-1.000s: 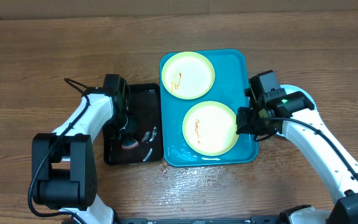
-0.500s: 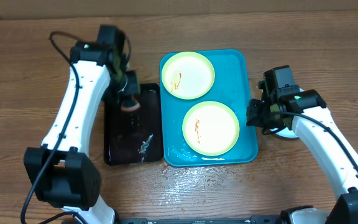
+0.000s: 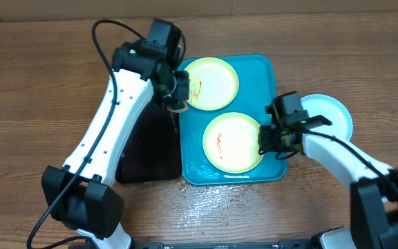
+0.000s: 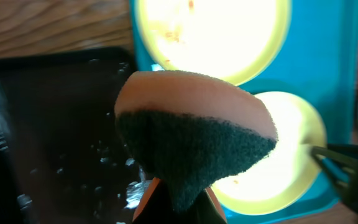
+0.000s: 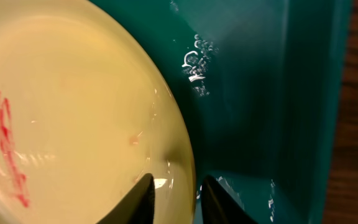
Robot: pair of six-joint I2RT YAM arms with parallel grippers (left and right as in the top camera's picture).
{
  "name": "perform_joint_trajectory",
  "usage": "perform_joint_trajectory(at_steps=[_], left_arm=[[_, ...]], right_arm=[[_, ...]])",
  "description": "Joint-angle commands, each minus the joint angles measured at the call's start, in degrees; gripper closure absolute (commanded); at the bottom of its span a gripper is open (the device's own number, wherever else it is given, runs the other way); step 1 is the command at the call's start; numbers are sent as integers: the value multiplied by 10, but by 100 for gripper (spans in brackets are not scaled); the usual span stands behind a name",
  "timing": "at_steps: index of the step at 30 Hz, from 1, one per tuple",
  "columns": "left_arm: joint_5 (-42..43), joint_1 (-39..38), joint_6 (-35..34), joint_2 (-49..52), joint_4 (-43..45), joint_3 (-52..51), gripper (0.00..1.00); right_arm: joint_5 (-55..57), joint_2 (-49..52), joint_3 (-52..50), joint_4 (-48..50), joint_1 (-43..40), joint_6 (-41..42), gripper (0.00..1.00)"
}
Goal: Clean dirty plates on tray and stack at the side
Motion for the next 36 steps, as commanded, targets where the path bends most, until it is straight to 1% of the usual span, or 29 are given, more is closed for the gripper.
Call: perform_joint_trajectory(at_steps=[1, 5, 9, 13, 17, 19, 21, 22, 24, 25, 29, 30, 33, 34, 36], left_arm=[[45, -30, -28, 15, 24, 12, 96], [79, -63, -38, 45, 46, 12, 96], [103, -96, -66, 94, 61, 12, 96], [120, -122, -113, 150, 72, 12, 96], [154, -136, -137, 198, 90, 12, 96], [153, -137, -143, 219, 93, 12, 96], [130, -136, -143, 238, 92, 12, 96], [104, -135, -140, 245, 90, 12, 96], [17, -135, -138, 257, 78, 12, 96], [-5, -133, -134, 259, 75, 12, 96], [-23, -127, -103, 261, 71, 17, 96], [-45, -126, -100, 261, 63, 18, 96], [-151, -125, -98, 262, 24, 17, 96], [-170, -125, -90, 263, 17, 17, 96], [-173, -125, -67, 263, 13, 17, 96]], right_arm=[[20, 42, -3, 22, 5, 1, 85], [20, 63, -3, 25, 5, 3, 96], [20, 63, -3, 25, 5, 3, 96], [29, 63, -3, 18, 5, 35, 96], [29, 63, -3, 17, 5, 44, 96], [29, 63, -3, 17, 5, 44, 96], [28, 63, -3, 16, 5, 44, 96], [28, 63, -3, 15, 5, 44, 96], [28, 63, -3, 14, 5, 44, 96], [28, 63, -3, 12, 5, 44, 96], [28, 63, -3, 8, 5, 44, 96], [28, 63, -3, 8, 5, 44, 96], [28, 63, -3, 6, 5, 44, 96], [28, 63, -3, 6, 5, 44, 96], [28, 63, -3, 6, 5, 44, 96]])
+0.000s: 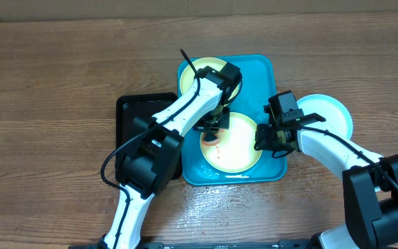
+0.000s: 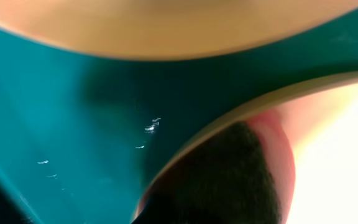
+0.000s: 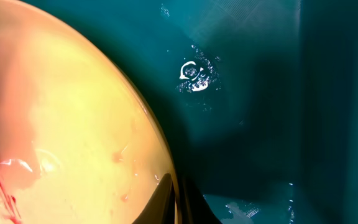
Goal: Clean dirty plates on tray and stack at the side
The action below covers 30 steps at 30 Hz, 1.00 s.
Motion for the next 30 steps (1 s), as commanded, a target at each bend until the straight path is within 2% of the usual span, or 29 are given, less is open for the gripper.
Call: perform_joint_trajectory(at_steps=[1, 4, 6, 12, 16, 21, 26, 30], left_arm=[[-99, 9, 45, 9, -4, 9, 96], [-9, 9, 89, 9, 15, 9, 96], [79, 9, 109, 9, 32, 9, 96], [300, 4, 111, 19, 88, 8, 96], [374, -14, 103, 38, 93, 8, 96], [323, -27, 100, 38, 33, 8, 96], [195, -20, 89, 38, -43, 9, 96], [85, -8, 65, 38, -70, 9, 96]], right_arm=[[32, 28, -11, -9, 3, 2, 96], [32, 28, -11, -9, 3, 2, 96], [32, 28, -11, -10, 3, 2, 96], [32, 28, -11, -12, 3, 2, 96], [32, 28, -11, -13, 3, 2, 96], [32, 28, -11, -16, 3, 2, 96], [32, 28, -10, -16, 3, 2, 96], [32, 28, -10, -16, 3, 2, 96]])
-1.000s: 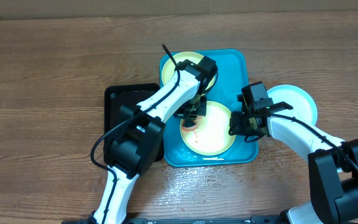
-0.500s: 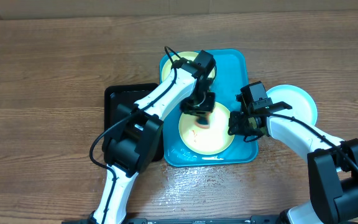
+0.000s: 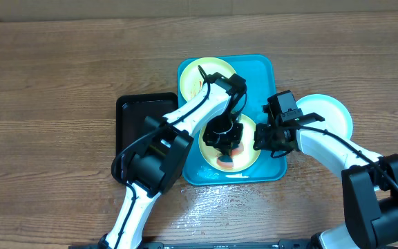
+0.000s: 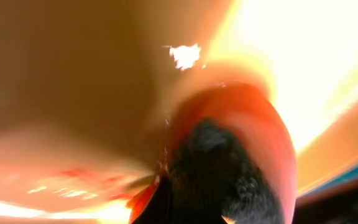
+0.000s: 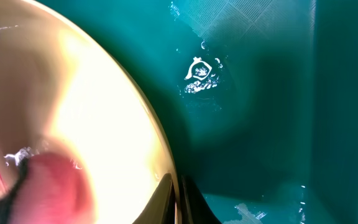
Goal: Clean dirty plates on tray and stack at the side
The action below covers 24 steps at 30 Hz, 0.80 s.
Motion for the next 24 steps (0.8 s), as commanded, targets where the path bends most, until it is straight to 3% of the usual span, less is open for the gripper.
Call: perform_joint_trajectory(at_steps=[1, 7, 16, 19, 24], left_arm=[[-156, 18, -30, 8, -11, 6, 96], [-340, 27, -80, 7, -13, 6, 96], [-414, 38, -78, -15, 9, 20, 96], [-358, 38, -22, -15, 46, 23, 96], [-106, 37, 54, -14, 108, 22, 96]], right_arm=[[35, 26, -13, -13, 1, 1, 96], [35, 26, -13, -13, 1, 1, 96], [36, 26, -13, -13, 1, 1, 96], [36, 26, -13, -15, 1, 0, 96], [36, 26, -13, -15, 1, 0, 96]])
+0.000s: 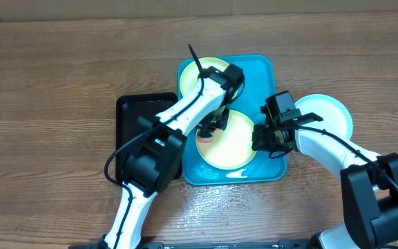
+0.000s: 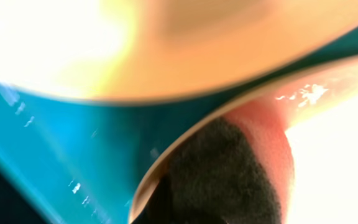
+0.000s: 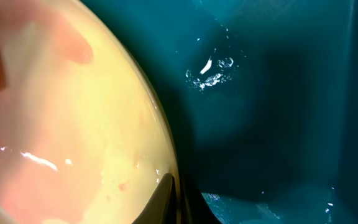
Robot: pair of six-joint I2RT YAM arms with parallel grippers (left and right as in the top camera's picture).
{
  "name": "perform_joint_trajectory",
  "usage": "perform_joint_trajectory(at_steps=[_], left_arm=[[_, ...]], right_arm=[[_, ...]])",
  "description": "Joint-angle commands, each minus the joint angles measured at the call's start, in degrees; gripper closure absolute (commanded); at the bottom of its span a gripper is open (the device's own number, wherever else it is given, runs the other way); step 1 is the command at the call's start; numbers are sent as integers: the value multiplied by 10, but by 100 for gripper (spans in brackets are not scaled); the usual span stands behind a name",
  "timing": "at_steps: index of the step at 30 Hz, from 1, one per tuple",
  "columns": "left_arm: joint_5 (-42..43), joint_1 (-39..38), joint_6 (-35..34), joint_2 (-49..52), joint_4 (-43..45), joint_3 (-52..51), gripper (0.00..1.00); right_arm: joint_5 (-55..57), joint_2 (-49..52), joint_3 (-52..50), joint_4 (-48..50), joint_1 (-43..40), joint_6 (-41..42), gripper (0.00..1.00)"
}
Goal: Clean dirty plates on tray and stack at the side
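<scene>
Two yellow-green plates lie in the teal tray [image 1: 262,72]. My left arm partly covers the far plate [image 1: 197,77]. My left gripper [image 1: 211,128] is shut on a pink sponge [image 2: 229,168] with a dark scouring side, pressed on the left edge of the near plate [image 1: 235,144]. At that plate's right rim my right gripper [image 1: 259,142] is shut on the edge, its fingertips [image 3: 166,190] pinching the rim. No red marks show on the near plate [image 3: 73,112]; its surface looks wet.
A black tray [image 1: 131,117] sits left of the teal one, partly under my left arm. A pale blue plate [image 1: 330,114] lies on the wooden table to the right. Water drops lie on the teal tray floor [image 3: 278,124].
My left gripper has moved the sponge from the near plate's middle to its left edge. The red smear that showed on the plate's near side is gone. The right gripper still pinches the rim.
At first the sponge hung by the far plate at the tray's left edge, and my right fingers stood open around the near plate's rim. Then they were shut on the rim with the sponge on the marked plate. It was at the middle, now at the left edge.
</scene>
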Motion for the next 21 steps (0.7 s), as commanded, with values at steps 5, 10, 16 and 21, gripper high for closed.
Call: perform_joint_trajectory(at_steps=[5, 10, 16, 21], left_arm=[[333, 10, 58, 2, 89, 2, 96], [389, -15, 53, 19, 110, 2, 96], [384, -30, 48, 25, 77, 2, 96], [282, -18, 1, 25, 10, 2, 96]], right_arm=[[53, 23, -14, -14, -4, -4, 96], [53, 23, -14, -18, -4, -4, 96], [53, 23, -14, -27, -4, -4, 96], [53, 23, -14, -26, -4, -4, 96]])
